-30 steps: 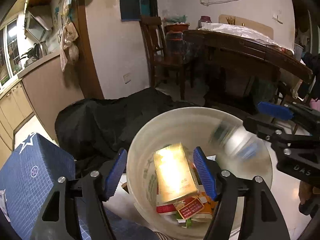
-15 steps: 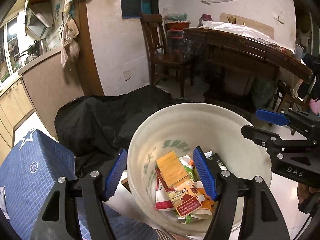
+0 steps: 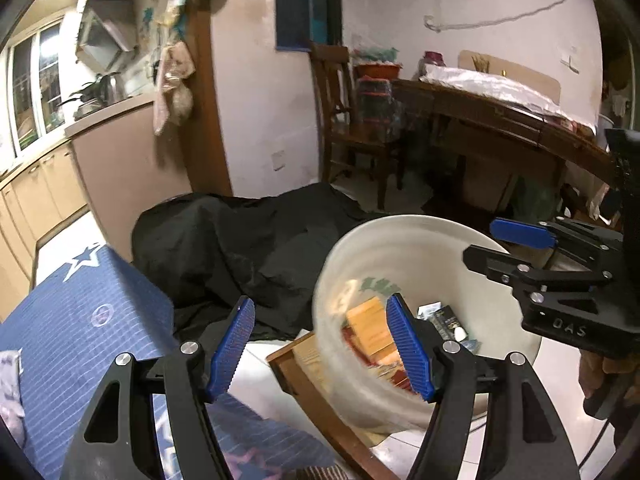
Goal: Collect trash
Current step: 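Move both open tools back over the table, then grasp the clear plastic bag with the left tool while the right tool grasps the white paper packet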
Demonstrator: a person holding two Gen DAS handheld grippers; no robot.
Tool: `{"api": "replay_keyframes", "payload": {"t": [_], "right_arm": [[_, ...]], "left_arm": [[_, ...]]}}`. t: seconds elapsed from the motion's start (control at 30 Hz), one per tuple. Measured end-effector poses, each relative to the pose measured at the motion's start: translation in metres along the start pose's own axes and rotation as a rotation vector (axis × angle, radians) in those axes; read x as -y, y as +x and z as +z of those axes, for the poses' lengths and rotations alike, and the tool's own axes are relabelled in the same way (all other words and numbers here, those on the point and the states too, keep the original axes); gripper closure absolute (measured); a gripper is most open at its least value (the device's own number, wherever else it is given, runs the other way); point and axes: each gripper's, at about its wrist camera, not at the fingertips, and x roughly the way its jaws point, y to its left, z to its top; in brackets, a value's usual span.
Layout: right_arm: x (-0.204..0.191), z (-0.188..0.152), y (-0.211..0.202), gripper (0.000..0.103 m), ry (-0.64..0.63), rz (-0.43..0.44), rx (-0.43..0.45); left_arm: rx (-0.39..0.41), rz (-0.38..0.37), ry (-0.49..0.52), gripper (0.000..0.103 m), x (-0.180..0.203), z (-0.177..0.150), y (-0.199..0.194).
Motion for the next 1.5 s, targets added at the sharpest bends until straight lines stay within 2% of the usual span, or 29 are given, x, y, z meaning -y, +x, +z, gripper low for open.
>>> {"api": "replay_keyframes", "payload": {"t": [0.33,0.43,0.57,0.67,0.8,0.93,1.07,1.13,1.3,1.5], "right_arm": [[-0.107,0.025,0.028,0.054,-0.130,0.193,0.005],[-0.142,0.029,0.036,0.054,-0.167,0.250,-0.002],[-0.195,0.033,0.051,0.054,-0.221,0.327,-0.022],[-0.232,0.034,0.059,0.054,-0.261,0.382,-0.033],[-0.277,0.036,0.065,0.054,-0.316,0.447,-0.040],[-0.315,0.037,0.072,0.054,-0.355,0.510,-0.055],[-0.344,0.035,0.080,0.054,-0.383,0.554,-0.078],[-0.361,0.038,0.086,0.054,-0.400,0.571,-0.087],[-0.395,0.051,0.102,0.054,-0.428,0.606,-0.090],[-0.450,0.071,0.141,0.054,-0.424,0.666,-0.160]], "left_arm": [[0.032,0.141,-0.132,0.033,-0.092,-0.044,-0.066],[0.019,0.211,-0.199,0.033,-0.126,-0.061,-0.083],[0.000,0.347,-0.281,0.033,-0.174,-0.085,-0.109],[0.002,0.375,-0.375,0.033,-0.209,-0.104,-0.132],[0.014,0.466,-0.465,0.033,-0.252,-0.131,-0.170],[-0.001,0.659,-0.468,0.033,-0.281,-0.151,-0.198],[0.003,0.749,-0.510,0.031,-0.304,-0.165,-0.216],[0.003,0.822,-0.544,0.029,-0.319,-0.175,-0.225],[0.012,0.875,-0.670,0.028,-0.357,-0.194,-0.245],[0.028,0.900,-0.753,0.027,-0.387,-0.211,-0.256]]}}
